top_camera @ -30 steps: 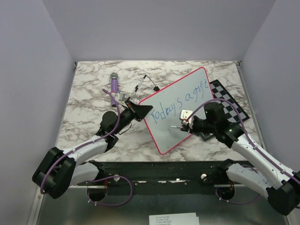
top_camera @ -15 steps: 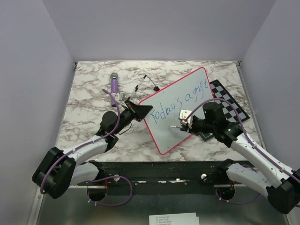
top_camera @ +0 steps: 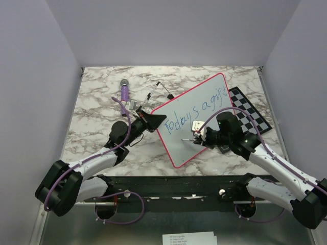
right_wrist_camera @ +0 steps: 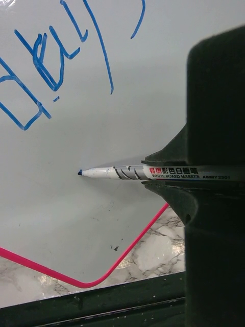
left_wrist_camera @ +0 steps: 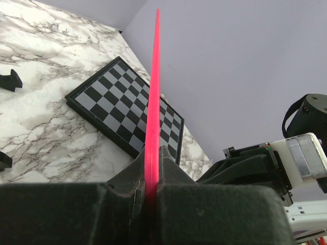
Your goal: Write a sentence on the whiteboard
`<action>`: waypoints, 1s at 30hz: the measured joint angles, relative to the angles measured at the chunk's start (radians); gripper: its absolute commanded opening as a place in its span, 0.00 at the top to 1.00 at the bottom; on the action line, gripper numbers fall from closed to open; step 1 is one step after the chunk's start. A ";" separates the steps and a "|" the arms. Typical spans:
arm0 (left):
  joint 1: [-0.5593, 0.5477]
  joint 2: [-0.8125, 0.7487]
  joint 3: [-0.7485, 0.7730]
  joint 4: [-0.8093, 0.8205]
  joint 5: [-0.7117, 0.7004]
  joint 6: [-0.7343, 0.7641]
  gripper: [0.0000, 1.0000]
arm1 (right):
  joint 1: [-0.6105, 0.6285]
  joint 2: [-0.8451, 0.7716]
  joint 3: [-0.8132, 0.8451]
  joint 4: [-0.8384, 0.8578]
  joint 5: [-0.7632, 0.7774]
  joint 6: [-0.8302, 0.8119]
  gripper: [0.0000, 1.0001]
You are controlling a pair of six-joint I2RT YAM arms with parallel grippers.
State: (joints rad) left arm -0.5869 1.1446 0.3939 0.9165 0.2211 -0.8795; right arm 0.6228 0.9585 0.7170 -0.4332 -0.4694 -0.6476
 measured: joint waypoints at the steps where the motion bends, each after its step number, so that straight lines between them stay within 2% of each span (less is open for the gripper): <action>1: 0.000 0.000 0.000 0.000 0.000 0.000 1.00 | 0.000 0.000 0.000 0.002 0.002 0.002 0.99; 30: 0.000 0.000 -0.005 0.002 -0.008 0.000 1.00 | -0.024 -0.052 0.036 -0.034 -0.027 0.004 0.99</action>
State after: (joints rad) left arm -0.5869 1.1446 0.3885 0.9188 0.2127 -0.8799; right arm 0.5987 0.9066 0.7528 -0.4667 -0.4961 -0.6434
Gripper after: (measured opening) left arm 0.099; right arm 0.140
